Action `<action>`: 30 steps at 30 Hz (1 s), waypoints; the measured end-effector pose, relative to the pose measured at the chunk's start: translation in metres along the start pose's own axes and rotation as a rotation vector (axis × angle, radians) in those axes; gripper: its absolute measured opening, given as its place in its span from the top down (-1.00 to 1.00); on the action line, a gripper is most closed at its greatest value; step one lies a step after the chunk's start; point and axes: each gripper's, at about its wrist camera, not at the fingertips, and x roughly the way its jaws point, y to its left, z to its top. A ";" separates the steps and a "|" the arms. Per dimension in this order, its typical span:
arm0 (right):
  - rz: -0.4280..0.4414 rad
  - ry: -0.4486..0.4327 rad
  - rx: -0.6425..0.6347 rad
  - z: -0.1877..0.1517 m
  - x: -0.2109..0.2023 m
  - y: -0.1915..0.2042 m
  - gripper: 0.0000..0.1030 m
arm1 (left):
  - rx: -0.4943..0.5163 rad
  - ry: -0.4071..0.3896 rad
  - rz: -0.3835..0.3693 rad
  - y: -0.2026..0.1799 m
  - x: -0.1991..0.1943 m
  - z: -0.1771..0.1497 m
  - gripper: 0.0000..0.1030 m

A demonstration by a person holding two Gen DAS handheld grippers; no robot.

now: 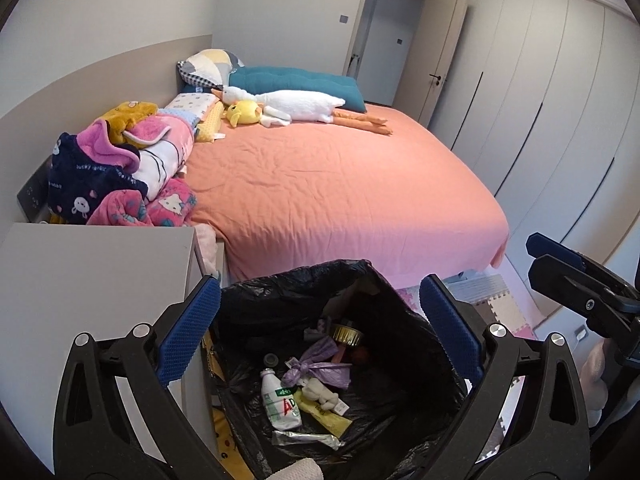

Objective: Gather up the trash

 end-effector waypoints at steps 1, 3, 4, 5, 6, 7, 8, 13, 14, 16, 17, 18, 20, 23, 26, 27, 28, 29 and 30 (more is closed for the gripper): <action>0.000 0.001 -0.001 0.000 0.000 0.000 -0.45 | -0.002 0.000 0.005 0.000 0.000 0.000 -0.87; -0.001 0.003 -0.003 0.000 0.001 0.001 -0.45 | -0.006 -0.002 0.005 0.001 0.000 0.000 -0.87; -0.001 0.004 -0.004 0.000 0.001 0.001 -0.45 | -0.006 -0.001 0.005 0.001 0.000 0.000 -0.87; -0.001 0.003 -0.004 0.000 0.001 0.001 -0.46 | -0.004 -0.001 0.005 0.001 0.000 0.000 -0.87; -0.001 0.004 -0.004 0.000 0.001 0.001 -0.45 | -0.004 0.000 0.003 0.002 0.000 0.000 -0.87; -0.001 0.004 -0.004 0.000 0.001 0.001 -0.45 | -0.003 0.001 0.002 0.001 0.000 0.000 -0.87; -0.001 0.003 -0.004 0.000 0.001 0.001 -0.46 | -0.001 0.002 0.002 0.001 0.000 0.000 -0.87; 0.000 0.004 -0.004 0.000 0.002 0.003 -0.45 | 0.000 0.005 -0.011 0.000 -0.001 -0.002 -0.87; 0.000 0.005 -0.006 0.000 0.002 0.003 -0.46 | -0.001 0.004 -0.015 0.000 -0.002 -0.002 -0.87; 0.000 0.004 -0.004 -0.001 0.002 0.004 -0.46 | 0.000 0.000 -0.018 0.000 -0.003 -0.002 -0.87; 0.002 0.006 -0.005 -0.001 0.002 0.004 -0.45 | 0.001 -0.002 -0.018 0.000 -0.004 -0.002 -0.87; 0.001 0.007 -0.006 -0.002 0.003 0.005 -0.45 | 0.002 -0.002 -0.018 0.000 -0.004 -0.001 -0.87; 0.004 0.010 -0.007 -0.002 0.004 0.005 -0.45 | 0.004 -0.002 -0.020 0.000 -0.004 -0.001 -0.87; 0.005 0.011 -0.008 -0.003 0.004 0.004 -0.45 | 0.002 -0.001 -0.020 0.000 -0.004 -0.001 -0.87; 0.005 0.012 -0.009 -0.003 0.004 0.004 -0.45 | -0.007 0.003 -0.012 0.001 -0.004 -0.001 -0.87; 0.006 0.014 -0.010 -0.003 0.005 0.004 -0.45 | -0.016 0.004 -0.011 0.002 -0.004 0.000 -0.87; 0.007 0.015 -0.010 -0.003 0.005 0.004 -0.45 | -0.023 0.006 -0.013 0.003 -0.004 0.000 -0.87; 0.008 0.016 -0.011 -0.003 0.004 0.004 -0.45 | -0.031 0.008 -0.015 0.004 -0.003 0.000 -0.87; 0.009 0.017 -0.013 -0.004 0.005 0.004 -0.45 | -0.034 0.008 -0.016 0.005 -0.004 0.000 -0.87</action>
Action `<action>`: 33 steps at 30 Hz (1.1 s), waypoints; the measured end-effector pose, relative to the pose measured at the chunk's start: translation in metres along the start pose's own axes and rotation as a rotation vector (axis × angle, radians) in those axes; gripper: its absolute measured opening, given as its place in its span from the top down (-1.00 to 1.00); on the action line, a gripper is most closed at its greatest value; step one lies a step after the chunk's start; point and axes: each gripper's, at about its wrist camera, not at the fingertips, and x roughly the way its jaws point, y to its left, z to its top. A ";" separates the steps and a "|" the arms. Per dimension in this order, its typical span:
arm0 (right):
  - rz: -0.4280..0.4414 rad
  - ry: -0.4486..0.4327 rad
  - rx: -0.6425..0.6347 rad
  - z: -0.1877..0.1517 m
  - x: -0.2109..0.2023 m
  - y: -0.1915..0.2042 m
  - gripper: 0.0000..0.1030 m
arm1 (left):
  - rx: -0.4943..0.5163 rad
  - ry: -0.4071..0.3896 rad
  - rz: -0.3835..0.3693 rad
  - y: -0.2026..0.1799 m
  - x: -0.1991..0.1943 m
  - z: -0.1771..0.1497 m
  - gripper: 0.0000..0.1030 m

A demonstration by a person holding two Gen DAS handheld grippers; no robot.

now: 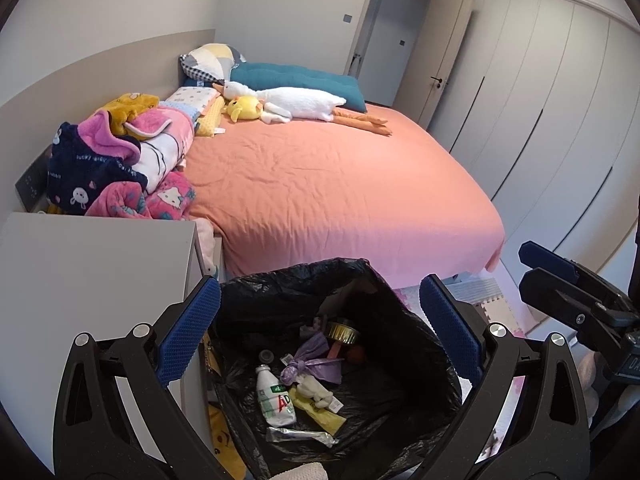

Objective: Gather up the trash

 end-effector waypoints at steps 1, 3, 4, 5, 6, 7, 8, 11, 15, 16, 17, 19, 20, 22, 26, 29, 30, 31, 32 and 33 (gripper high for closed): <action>0.000 0.001 0.000 0.000 0.000 0.000 -0.45 | 0.001 0.001 0.001 0.000 0.000 0.001 -0.87; 0.001 0.004 -0.001 0.000 0.001 0.000 -0.45 | 0.006 0.001 0.004 0.001 0.000 0.000 -0.87; 0.002 0.006 -0.002 0.000 0.001 -0.001 -0.46 | 0.010 0.000 0.005 0.000 0.000 0.000 -0.87; 0.003 0.007 -0.002 0.000 0.001 -0.001 -0.45 | 0.011 0.000 0.007 0.000 0.000 0.000 -0.87; 0.003 0.008 -0.003 0.000 0.001 -0.001 -0.45 | 0.010 0.000 0.007 0.000 0.000 0.000 -0.87; 0.002 0.008 -0.003 -0.001 0.001 -0.002 -0.46 | 0.008 0.000 0.006 0.000 0.000 0.000 -0.87; 0.002 0.008 -0.004 0.000 0.002 -0.001 -0.46 | 0.006 0.002 0.006 0.001 0.000 0.000 -0.87; 0.002 0.008 -0.003 0.000 0.001 -0.002 -0.45 | 0.005 0.007 0.006 0.001 0.001 0.000 -0.87; 0.002 0.008 -0.003 0.000 0.002 -0.001 -0.45 | 0.013 0.010 0.006 0.001 0.001 0.000 -0.87; 0.002 0.008 -0.003 0.000 0.002 -0.001 -0.45 | 0.014 0.011 0.008 0.000 0.001 0.000 -0.87; 0.002 0.008 -0.003 0.000 0.001 -0.002 -0.45 | 0.015 0.011 0.008 0.000 0.001 0.000 -0.87; 0.002 0.009 -0.003 0.001 0.002 -0.001 -0.45 | 0.016 0.014 0.005 0.000 0.002 0.000 -0.87; 0.002 0.009 -0.003 0.000 0.002 -0.002 -0.45 | 0.018 0.015 0.005 0.000 0.002 -0.001 -0.87; 0.002 0.008 -0.003 0.001 0.002 -0.001 -0.45 | 0.018 0.015 0.006 -0.001 0.002 -0.001 -0.87; 0.002 0.009 -0.004 0.001 0.002 -0.001 -0.45 | 0.018 0.014 0.008 -0.002 0.002 -0.001 -0.87; 0.002 0.009 -0.004 0.000 0.002 -0.001 -0.45 | 0.011 0.014 0.006 0.000 0.002 0.000 -0.87; 0.003 0.009 -0.003 0.001 0.002 -0.001 -0.45 | 0.011 0.015 0.006 0.001 0.002 0.000 -0.87; 0.002 0.010 -0.004 0.001 0.002 -0.001 -0.45 | 0.013 0.016 0.008 0.001 0.003 0.000 -0.87; 0.001 0.009 -0.004 0.001 0.002 -0.001 -0.45 | 0.016 0.019 0.010 0.001 0.003 0.000 -0.87; 0.002 0.009 -0.004 0.001 0.002 -0.001 -0.45 | 0.017 0.020 0.009 0.002 0.003 0.000 -0.87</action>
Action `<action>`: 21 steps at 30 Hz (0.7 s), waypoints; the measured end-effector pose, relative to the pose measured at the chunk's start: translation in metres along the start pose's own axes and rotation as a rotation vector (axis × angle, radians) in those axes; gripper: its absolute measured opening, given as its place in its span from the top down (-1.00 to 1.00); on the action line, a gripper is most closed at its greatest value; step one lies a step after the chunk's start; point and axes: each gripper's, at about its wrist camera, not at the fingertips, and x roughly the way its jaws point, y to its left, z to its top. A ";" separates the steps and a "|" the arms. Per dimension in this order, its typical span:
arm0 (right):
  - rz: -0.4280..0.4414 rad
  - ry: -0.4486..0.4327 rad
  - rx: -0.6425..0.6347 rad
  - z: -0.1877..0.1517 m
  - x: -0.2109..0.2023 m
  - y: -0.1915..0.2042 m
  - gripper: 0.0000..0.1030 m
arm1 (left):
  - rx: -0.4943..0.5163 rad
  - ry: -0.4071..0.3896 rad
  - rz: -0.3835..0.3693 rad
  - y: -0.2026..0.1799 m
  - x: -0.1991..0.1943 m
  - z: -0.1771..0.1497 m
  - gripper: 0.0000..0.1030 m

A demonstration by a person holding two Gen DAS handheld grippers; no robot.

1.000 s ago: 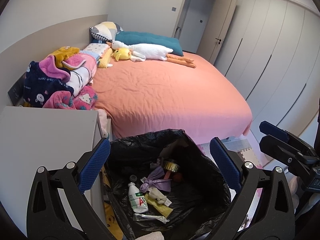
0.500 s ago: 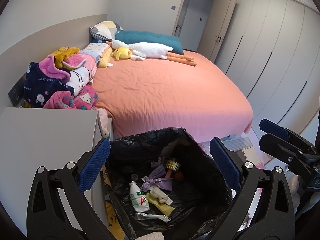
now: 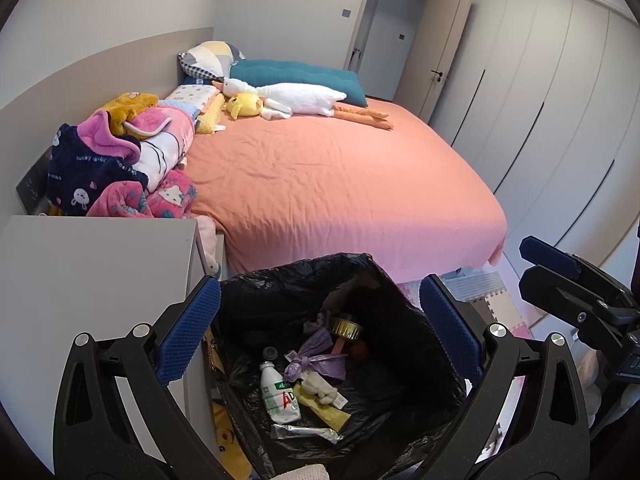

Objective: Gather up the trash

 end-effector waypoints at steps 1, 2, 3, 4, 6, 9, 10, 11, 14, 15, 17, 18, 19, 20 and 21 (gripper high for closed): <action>0.000 0.000 0.000 0.000 0.000 0.000 -0.46 | 0.000 0.000 0.000 0.000 0.000 0.000 -0.87; -0.001 0.000 0.000 0.000 0.000 0.000 -0.46 | 0.000 0.000 0.000 0.000 0.000 0.000 -0.87; -0.001 0.000 -0.001 0.000 0.000 0.000 -0.46 | 0.001 0.001 0.001 0.000 0.000 0.000 -0.87; -0.001 -0.001 0.000 0.000 0.000 0.001 -0.45 | 0.001 0.000 0.001 -0.001 0.000 0.000 -0.87; 0.000 0.000 -0.001 0.000 0.000 0.001 -0.46 | 0.011 0.003 0.004 -0.001 0.001 -0.001 -0.87; 0.000 0.002 -0.001 0.000 0.000 0.001 -0.46 | 0.035 0.005 0.014 -0.001 0.001 -0.002 -0.87; 0.000 0.001 -0.002 0.000 0.000 0.001 -0.46 | 0.038 0.004 0.013 0.000 0.001 -0.003 -0.87; 0.001 0.002 -0.003 -0.001 0.000 0.001 -0.45 | 0.042 0.003 0.011 0.000 0.001 -0.003 -0.87; 0.000 0.002 -0.002 -0.001 0.000 0.001 -0.46 | 0.047 -0.003 0.009 0.000 0.000 -0.003 -0.87; -0.001 0.001 -0.002 -0.001 0.001 0.002 -0.46 | 0.047 -0.001 0.007 0.000 0.001 -0.003 -0.87; -0.001 0.002 -0.001 -0.001 0.001 0.002 -0.45 | 0.053 0.006 0.003 0.000 0.001 -0.003 -0.87; -0.001 0.002 -0.001 -0.001 0.001 0.002 -0.45 | 0.057 0.008 0.006 -0.001 0.001 -0.003 -0.87; -0.001 0.002 -0.001 -0.001 0.001 0.002 -0.45 | 0.059 0.010 0.007 -0.001 0.001 -0.003 -0.87; -0.001 0.003 -0.001 0.000 0.001 0.002 -0.45 | 0.057 0.010 0.006 -0.001 0.001 -0.003 -0.87; -0.001 0.003 -0.001 0.000 0.001 0.002 -0.46 | 0.054 0.008 0.007 0.000 0.001 -0.003 -0.87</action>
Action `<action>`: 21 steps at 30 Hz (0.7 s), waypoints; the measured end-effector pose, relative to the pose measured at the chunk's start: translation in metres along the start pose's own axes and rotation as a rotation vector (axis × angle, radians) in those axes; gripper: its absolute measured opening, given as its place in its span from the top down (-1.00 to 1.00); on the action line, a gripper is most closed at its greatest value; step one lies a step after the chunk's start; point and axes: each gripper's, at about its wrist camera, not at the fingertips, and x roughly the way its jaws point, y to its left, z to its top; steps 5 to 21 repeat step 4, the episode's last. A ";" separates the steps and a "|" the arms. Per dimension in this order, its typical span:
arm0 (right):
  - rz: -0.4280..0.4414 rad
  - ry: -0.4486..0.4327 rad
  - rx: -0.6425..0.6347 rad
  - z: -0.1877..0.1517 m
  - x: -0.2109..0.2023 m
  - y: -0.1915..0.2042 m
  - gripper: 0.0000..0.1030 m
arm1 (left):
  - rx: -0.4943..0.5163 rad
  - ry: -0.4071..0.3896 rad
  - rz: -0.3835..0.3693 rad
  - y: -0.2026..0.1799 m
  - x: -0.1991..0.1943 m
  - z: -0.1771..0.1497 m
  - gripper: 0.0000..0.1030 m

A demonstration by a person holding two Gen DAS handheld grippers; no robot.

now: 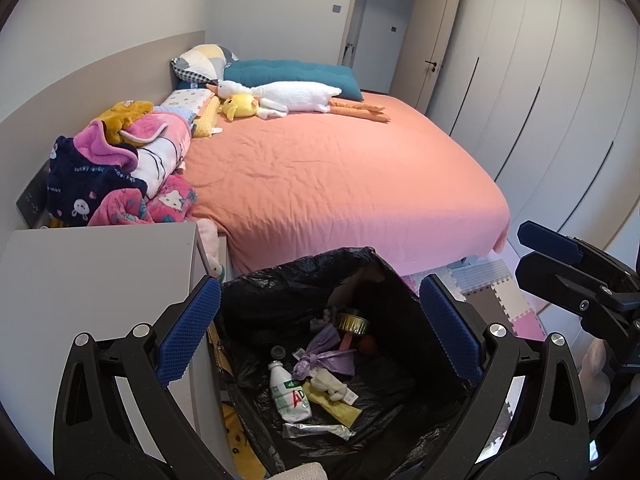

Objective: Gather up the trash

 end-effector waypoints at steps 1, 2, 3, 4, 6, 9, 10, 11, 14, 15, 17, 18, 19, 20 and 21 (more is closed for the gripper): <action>0.001 0.000 -0.001 0.000 0.000 0.000 -0.45 | -0.003 0.000 -0.002 0.001 0.000 0.000 -0.87; 0.000 -0.001 -0.002 0.000 0.000 0.000 -0.46 | -0.004 0.001 -0.004 0.002 0.000 0.000 -0.87; 0.000 -0.001 -0.002 0.000 0.000 0.000 -0.46 | -0.005 0.003 -0.005 0.003 0.000 0.000 -0.87; 0.000 -0.001 -0.002 0.000 0.000 0.000 -0.45 | -0.004 0.005 -0.006 0.003 0.000 0.000 -0.87; 0.000 -0.001 -0.002 0.000 0.000 0.000 -0.45 | -0.004 0.005 -0.006 0.003 0.000 0.000 -0.87; 0.000 -0.001 -0.002 0.000 0.000 0.000 -0.45 | -0.004 0.005 -0.006 0.003 0.000 0.000 -0.87; 0.000 -0.001 -0.002 0.000 0.000 0.000 -0.45 | -0.004 0.005 -0.006 0.003 0.000 0.000 -0.87; 0.000 -0.001 -0.002 0.000 0.000 0.000 -0.45 | -0.004 0.005 -0.006 0.003 0.000 0.000 -0.87; 0.000 -0.001 -0.002 0.000 0.000 0.000 -0.45 | -0.004 0.005 -0.006 0.003 0.000 0.000 -0.87; 0.000 -0.001 -0.002 0.000 0.000 0.000 -0.45 | -0.004 0.005 -0.006 0.003 0.000 0.000 -0.87; 0.000 -0.001 -0.002 0.000 0.000 0.000 -0.45 | -0.004 0.005 -0.006 0.003 0.000 0.000 -0.87; 0.000 -0.001 -0.002 0.000 0.000 0.000 -0.45 | -0.004 0.005 -0.006 0.003 0.000 0.000 -0.87; 0.000 -0.001 -0.002 0.000 0.000 0.000 -0.45 | -0.004 0.005 -0.006 0.003 0.000 0.000 -0.87; 0.000 -0.001 -0.002 0.000 0.000 0.000 -0.45 | -0.004 0.005 -0.006 0.003 0.000 0.000 -0.87; 0.000 -0.001 -0.002 0.000 0.000 0.000 -0.45 | -0.004 0.005 -0.006 0.003 0.000 0.000 -0.87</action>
